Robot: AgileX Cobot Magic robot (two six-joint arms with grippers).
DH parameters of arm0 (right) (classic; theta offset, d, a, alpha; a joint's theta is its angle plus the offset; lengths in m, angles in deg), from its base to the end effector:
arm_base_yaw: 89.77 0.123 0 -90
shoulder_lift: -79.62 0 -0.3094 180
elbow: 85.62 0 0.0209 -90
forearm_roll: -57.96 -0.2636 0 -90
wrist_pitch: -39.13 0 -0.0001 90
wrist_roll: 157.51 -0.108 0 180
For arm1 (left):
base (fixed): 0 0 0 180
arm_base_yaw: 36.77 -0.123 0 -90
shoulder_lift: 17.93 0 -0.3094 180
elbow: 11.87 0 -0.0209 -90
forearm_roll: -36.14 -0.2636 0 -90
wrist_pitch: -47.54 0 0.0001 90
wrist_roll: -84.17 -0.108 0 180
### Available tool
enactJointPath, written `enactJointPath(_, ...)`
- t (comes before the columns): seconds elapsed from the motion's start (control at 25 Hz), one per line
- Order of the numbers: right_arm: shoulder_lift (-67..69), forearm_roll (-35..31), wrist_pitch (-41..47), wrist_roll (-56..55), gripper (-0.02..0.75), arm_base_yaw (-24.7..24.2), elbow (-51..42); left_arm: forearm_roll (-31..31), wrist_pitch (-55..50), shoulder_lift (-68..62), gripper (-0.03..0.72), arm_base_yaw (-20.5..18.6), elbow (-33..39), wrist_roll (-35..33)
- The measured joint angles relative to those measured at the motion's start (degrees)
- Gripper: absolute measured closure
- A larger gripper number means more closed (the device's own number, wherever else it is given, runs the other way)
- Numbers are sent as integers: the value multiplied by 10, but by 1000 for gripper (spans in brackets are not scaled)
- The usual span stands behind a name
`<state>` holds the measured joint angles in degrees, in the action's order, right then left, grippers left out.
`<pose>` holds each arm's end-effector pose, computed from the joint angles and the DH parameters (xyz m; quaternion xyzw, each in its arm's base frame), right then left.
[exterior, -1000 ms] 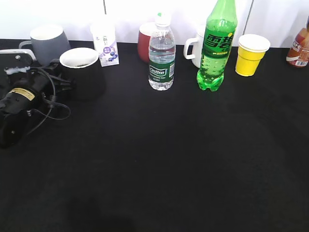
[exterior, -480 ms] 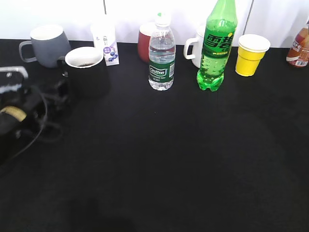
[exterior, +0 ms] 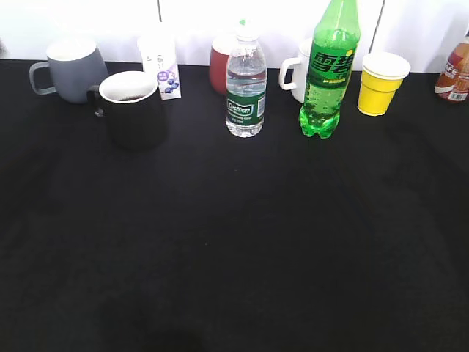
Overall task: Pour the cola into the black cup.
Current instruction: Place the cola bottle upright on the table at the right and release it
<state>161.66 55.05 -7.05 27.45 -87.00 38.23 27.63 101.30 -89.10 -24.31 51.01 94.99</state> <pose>0.2562 0.0084 0.2429 -0.0232 0.7192 -0.0142 0.6942 0.2022 -0.0579 0.2650 0.0832 0.6418 -0.1588 0.7456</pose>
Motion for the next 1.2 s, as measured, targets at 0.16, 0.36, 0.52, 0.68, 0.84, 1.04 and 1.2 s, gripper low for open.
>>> enactJointPath(0.16, 170, -23, -193, 5, 371, 0, -27, -1, -117, 160, 440, 0, 1, 0)
enactJointPath(0.36, 352, -33, -263, 5, 375, 0, 42, -20, -134, 168, 440, 0, 1, 0)
enactJointPath(0.52, 377, -36, -229, 7, 381, 0, 120, -23, -141, 119, 440, 0, 2, 0)
enactJointPath(0.68, 404, -62, -235, 12, 381, 0, 147, -23, -140, 116, 440, 0, 2, 0)
enactJointPath(0.84, 435, -75, -284, 10, 381, 0, 150, -23, -139, 116, 440, 0, 2, 0)
enactJointPath(1.04, 436, -70, -303, 9, 383, 0, 124, -23, -139, 116, 440, 0, 3, 0)
enactJointPath(1.2, 435, -69, -318, 9, 385, 0, 105, -23, -138, 116, 440, 0, 3, 0)
